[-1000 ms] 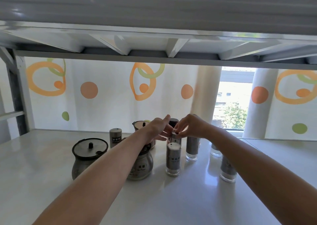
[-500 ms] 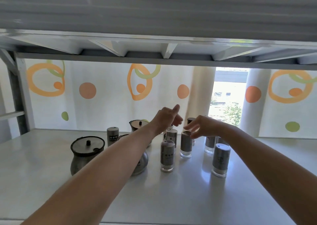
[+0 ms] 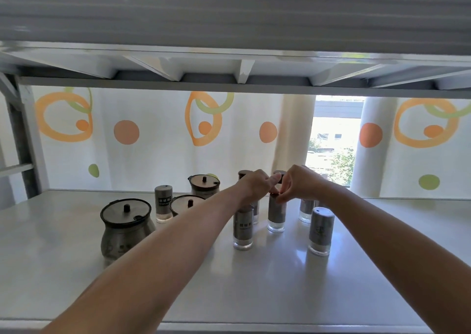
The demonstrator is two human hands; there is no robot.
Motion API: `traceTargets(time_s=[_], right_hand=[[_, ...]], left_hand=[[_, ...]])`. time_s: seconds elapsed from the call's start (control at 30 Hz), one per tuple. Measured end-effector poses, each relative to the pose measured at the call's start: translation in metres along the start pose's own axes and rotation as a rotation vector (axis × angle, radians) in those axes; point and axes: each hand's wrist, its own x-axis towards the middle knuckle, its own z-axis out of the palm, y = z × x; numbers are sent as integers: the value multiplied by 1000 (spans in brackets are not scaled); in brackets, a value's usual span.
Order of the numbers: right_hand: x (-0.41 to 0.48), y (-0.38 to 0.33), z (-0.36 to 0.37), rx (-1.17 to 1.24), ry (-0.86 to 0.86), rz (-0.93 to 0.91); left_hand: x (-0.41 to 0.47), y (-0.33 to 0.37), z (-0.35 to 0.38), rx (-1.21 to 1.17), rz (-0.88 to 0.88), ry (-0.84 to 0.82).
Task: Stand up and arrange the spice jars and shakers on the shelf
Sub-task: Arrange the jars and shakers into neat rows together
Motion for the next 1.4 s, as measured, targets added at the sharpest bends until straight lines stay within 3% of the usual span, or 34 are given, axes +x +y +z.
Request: traceTargets(time_s=[0.27,0.7,0.93,1.1,1.2,1.3,1.4], right_hand=[[4,2,-6,73,-134,-7],[4,-3,4,109,-67,13],[10,-4,10,-13,-26,68],[-6,-6,-6,35,-98,60],[-21,7,-35,59,-146,80],[-44,26,-62,95,-208,136],[-65,41,-71,103,-262,167]], left_hand=[[-3,3,-6,107,-4,-29],[-4,2,-4,150,12,-29],[-6,1,1,148,41,-60],[-11,7,-3,97,8,-95],[-16,15,-4,154,53,15],[-20,26,-2,13,169,202],[-22,43,9,-391,127,128]])
